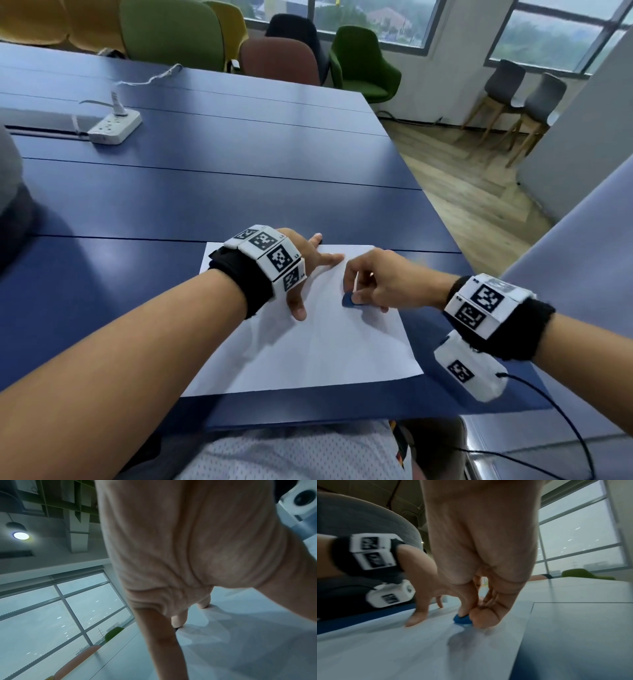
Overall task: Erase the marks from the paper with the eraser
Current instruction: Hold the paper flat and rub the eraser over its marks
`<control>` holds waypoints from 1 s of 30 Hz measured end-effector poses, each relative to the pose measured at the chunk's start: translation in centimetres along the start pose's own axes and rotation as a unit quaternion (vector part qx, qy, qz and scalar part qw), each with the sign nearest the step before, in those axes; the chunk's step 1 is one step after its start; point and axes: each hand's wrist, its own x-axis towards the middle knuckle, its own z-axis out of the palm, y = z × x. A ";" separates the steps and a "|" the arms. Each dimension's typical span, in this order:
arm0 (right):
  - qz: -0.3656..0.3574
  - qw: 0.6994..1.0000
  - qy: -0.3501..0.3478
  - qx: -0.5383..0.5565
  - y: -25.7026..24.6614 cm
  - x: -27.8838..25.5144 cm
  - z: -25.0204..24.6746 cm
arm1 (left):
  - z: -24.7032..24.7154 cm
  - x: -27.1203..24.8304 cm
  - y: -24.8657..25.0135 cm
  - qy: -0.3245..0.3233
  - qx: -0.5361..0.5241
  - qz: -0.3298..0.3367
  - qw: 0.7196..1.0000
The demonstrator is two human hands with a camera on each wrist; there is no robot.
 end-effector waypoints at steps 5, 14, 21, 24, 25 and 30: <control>-0.009 1.000 -0.025 -0.013 0.1 -0.1 -0.6 | 0.0 -0.2 -0.1 0.002 -0.004 0.002 1.000; 0.028 0.986 0.159 0.042 0.8 0.6 -3.2 | 0.0 -0.4 0.0 0.009 -0.011 0.005 1.000; 0.076 0.970 0.230 0.020 2.2 0.4 -1.0 | 0.1 -0.3 0.0 0.016 -0.013 0.006 1.000; 0.082 0.968 0.238 0.008 2.4 0.4 -1.1 | 0.1 -0.3 0.0 0.019 -0.012 0.008 1.000; 0.091 0.974 0.207 0.019 2.3 0.4 -1.1 | 0.1 -0.3 0.0 0.019 -0.012 0.007 1.000; 0.164 0.958 0.235 0.025 4.3 1.2 -4.1 | -0.1 -0.3 -0.1 0.014 -0.015 0.002 1.000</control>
